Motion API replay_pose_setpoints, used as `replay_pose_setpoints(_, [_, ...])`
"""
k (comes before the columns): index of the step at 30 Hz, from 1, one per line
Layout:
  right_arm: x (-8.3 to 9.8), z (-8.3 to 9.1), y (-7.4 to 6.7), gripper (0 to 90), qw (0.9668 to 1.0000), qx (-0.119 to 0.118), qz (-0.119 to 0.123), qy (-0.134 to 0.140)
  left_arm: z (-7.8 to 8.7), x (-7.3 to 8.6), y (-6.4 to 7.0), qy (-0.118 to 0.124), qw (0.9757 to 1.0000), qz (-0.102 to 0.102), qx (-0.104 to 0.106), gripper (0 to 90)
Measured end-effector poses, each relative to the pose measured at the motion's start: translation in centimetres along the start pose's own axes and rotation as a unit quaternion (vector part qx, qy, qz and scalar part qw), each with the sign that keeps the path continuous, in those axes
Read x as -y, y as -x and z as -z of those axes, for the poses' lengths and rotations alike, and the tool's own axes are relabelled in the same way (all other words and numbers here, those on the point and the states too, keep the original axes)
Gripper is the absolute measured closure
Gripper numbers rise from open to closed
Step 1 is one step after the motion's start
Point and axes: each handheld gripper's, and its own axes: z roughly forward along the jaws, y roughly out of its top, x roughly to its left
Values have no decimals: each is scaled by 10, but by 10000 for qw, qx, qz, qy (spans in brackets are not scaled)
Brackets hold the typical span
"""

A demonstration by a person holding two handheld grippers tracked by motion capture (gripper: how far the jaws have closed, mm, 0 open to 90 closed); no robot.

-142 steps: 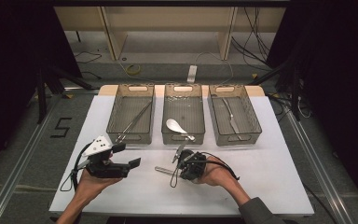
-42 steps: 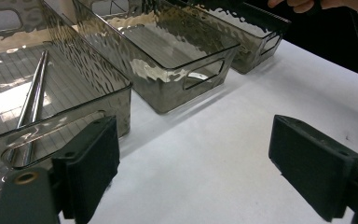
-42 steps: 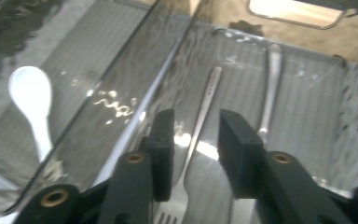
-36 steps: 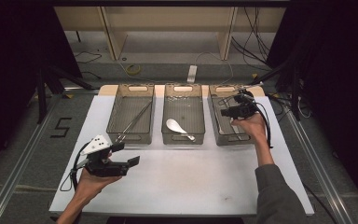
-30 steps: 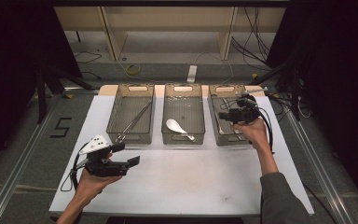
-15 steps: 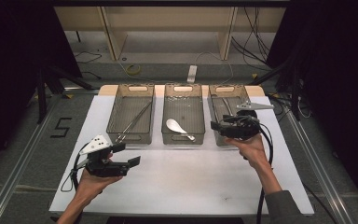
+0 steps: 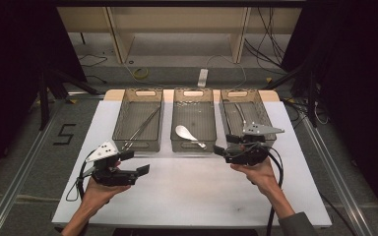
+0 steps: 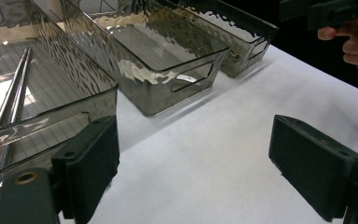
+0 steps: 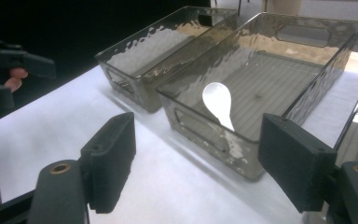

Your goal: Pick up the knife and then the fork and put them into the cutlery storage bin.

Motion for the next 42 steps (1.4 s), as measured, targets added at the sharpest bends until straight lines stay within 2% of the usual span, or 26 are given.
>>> replay_pose_setpoints(9, [19, 10, -7, 268, 9997, -62, 41, 213, 1, 0, 0, 49, 9999, 85, 113, 155])
replay_pose_setpoints(13, [31, 14, -12, 261, 9996, -89, 98, 252, 2, 0, 1, 109, 9994, 229, 251, 155])
replay_pose_setpoints(16, [41, 19, -16, 261, 9994, -47, 150, 303, 2, 1, 1, 118, 9994, 227, 247, 155])
replay_pose_setpoints(21, [52, 25, -18, 246, 9996, 1, 136, 235, 2, 1, 0, 138, 9991, 280, 273, 155])
replay_pose_setpoints(32, [70, 43, -16, 215, 9993, 275, 35, 246, 1, 4, 4, 97, 9991, 220, 345, 154])
replay_pose_setpoints(42, [74, 49, -13, 204, 9989, 401, -6, 259, -1, 4, 7, 79, 9993, 134, 346, 154])
